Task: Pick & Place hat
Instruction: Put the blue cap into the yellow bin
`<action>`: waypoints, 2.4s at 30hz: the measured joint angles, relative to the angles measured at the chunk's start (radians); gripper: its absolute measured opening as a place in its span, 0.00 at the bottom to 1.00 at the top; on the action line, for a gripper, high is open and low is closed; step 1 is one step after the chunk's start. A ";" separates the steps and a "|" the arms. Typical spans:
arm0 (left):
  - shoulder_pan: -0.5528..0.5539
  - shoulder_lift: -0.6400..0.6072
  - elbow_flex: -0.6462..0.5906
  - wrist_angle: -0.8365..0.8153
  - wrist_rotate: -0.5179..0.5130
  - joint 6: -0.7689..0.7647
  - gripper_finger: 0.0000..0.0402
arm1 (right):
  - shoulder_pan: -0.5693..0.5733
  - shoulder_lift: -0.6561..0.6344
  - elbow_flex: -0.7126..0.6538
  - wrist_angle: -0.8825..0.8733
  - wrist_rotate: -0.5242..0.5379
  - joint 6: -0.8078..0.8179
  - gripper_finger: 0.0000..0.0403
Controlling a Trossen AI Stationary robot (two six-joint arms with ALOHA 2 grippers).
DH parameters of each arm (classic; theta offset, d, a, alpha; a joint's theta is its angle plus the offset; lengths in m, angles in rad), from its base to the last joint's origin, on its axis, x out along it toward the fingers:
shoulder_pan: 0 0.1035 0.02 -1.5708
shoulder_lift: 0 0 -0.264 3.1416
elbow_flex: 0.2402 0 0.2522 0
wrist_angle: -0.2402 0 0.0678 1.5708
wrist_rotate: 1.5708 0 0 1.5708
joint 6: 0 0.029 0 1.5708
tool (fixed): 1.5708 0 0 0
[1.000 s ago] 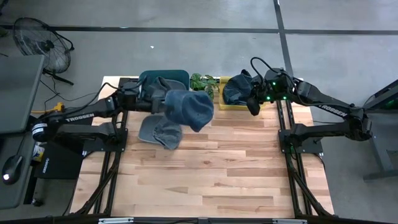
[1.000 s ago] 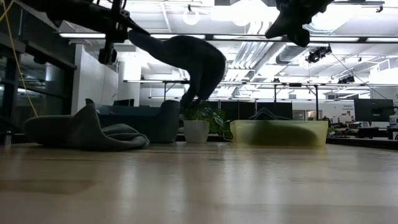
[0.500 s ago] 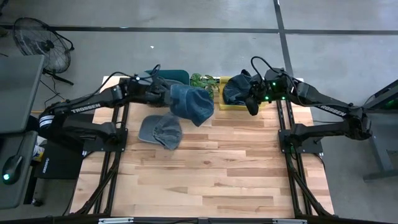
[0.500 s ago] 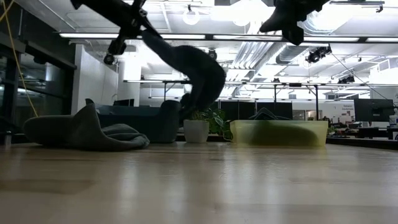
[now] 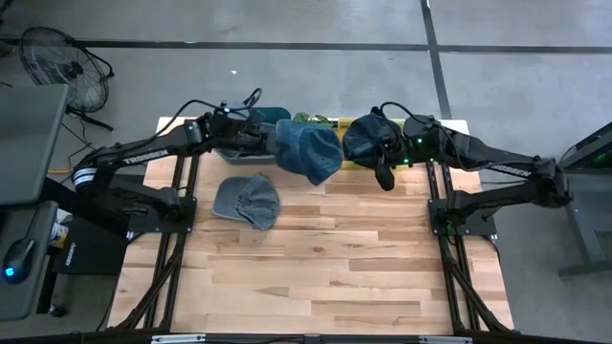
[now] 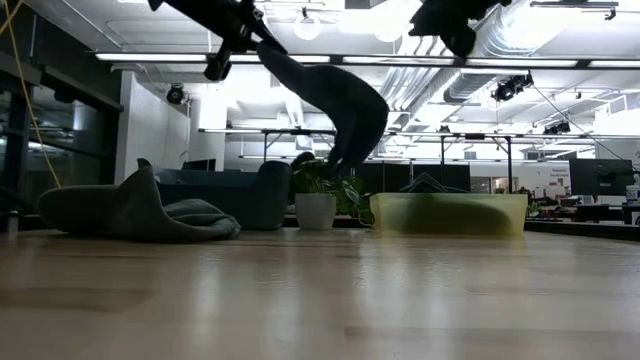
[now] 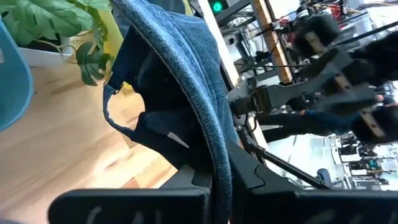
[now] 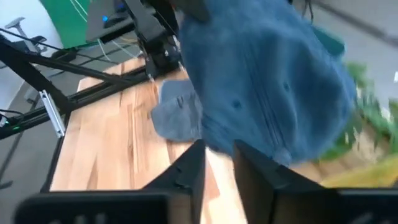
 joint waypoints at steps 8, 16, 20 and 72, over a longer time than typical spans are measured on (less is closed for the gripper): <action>0.000 0.026 0.004 0.166 0.004 -0.065 0.01 | 0.159 0.071 0.000 0.173 0.143 -0.300 0.41; 0.001 0.026 0.005 0.244 -0.113 -0.142 0.01 | 0.310 0.188 0.000 0.331 0.532 -0.635 0.46; 0.002 0.026 0.005 0.302 -0.134 -0.173 0.01 | 0.355 0.266 0.000 0.410 0.677 -0.812 0.46; 0.002 0.042 0.003 0.344 -0.080 -0.247 0.01 | 0.317 0.582 0.002 1.084 0.957 -1.581 0.45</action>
